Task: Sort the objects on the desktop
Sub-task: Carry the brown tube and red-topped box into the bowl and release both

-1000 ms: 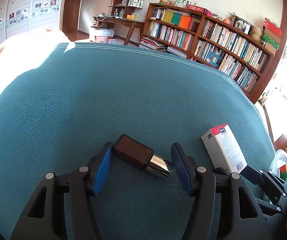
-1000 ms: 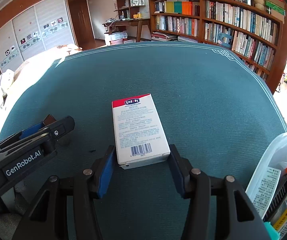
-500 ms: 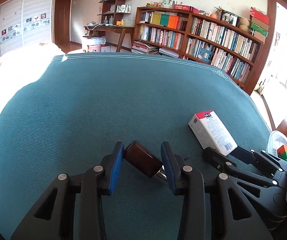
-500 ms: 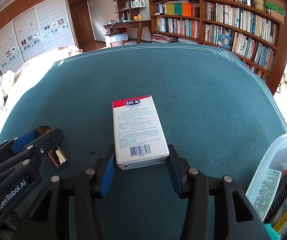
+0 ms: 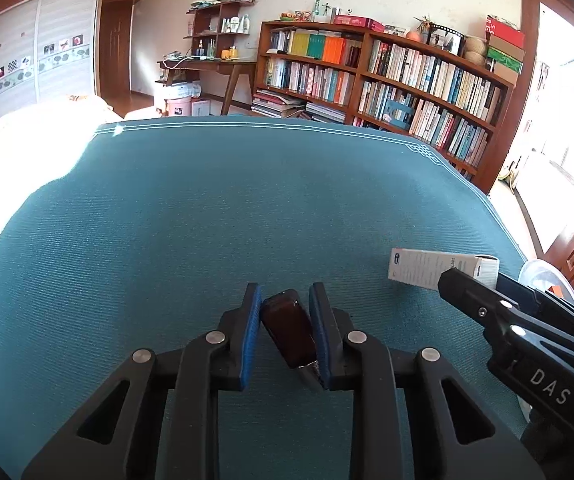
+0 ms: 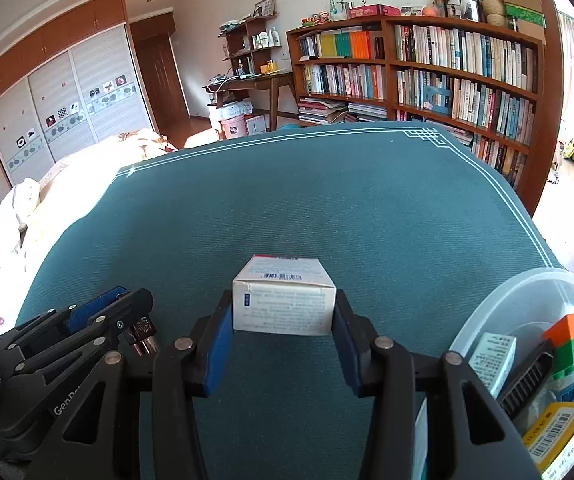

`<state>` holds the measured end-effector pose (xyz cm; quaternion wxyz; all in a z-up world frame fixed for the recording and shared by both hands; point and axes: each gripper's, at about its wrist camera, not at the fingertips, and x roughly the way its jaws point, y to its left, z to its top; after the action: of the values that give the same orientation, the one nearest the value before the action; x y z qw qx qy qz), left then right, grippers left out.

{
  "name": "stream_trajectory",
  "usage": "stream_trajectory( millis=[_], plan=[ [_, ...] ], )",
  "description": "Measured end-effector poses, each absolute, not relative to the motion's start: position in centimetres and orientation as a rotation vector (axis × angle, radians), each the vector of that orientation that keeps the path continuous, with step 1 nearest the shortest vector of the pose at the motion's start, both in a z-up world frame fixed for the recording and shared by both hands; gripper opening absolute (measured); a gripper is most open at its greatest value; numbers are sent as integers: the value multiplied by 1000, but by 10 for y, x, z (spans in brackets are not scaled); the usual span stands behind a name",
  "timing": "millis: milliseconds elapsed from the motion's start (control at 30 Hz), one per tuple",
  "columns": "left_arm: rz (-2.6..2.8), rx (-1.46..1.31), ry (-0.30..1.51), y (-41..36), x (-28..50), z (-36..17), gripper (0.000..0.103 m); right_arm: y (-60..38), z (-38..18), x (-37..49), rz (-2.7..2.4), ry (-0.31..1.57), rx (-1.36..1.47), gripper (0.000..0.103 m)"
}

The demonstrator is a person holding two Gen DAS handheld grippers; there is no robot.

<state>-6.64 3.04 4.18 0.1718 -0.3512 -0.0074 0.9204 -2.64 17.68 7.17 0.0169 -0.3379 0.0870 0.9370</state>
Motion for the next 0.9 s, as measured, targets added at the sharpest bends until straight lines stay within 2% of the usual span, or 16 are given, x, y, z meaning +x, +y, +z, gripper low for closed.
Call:
stream_trajectory(
  millis=[300,367,400,433,567,600,633,733,900],
  plan=[
    [2542,-1034,-10,44,-65,38,26,186,77,-14,2930,317,-1046,50],
    [2526,-1096,9,48,-69,30,35,184,71,-13,2927,299,-1054,50],
    [2520,-1121,32,50,-70,26,48,181,71,-13,2930,255,-1050,50],
    [2518,-1146,61,53,-71,22,54,177,71,-13,2931,213,-1053,50],
    [2543,-1131,132,59,-64,18,54,167,67,-10,2927,98,-1049,51],
    [2543,-1124,130,58,-64,18,53,168,66,-10,2929,109,-1057,51],
    [2543,-1117,126,57,-64,18,40,170,63,-11,2927,130,-1081,52],
    [2533,-1105,101,54,-64,19,22,179,49,-18,2898,230,-1186,53],
    [2539,-1059,83,51,-60,26,22,181,45,-20,2880,202,-1187,54]
  ],
)
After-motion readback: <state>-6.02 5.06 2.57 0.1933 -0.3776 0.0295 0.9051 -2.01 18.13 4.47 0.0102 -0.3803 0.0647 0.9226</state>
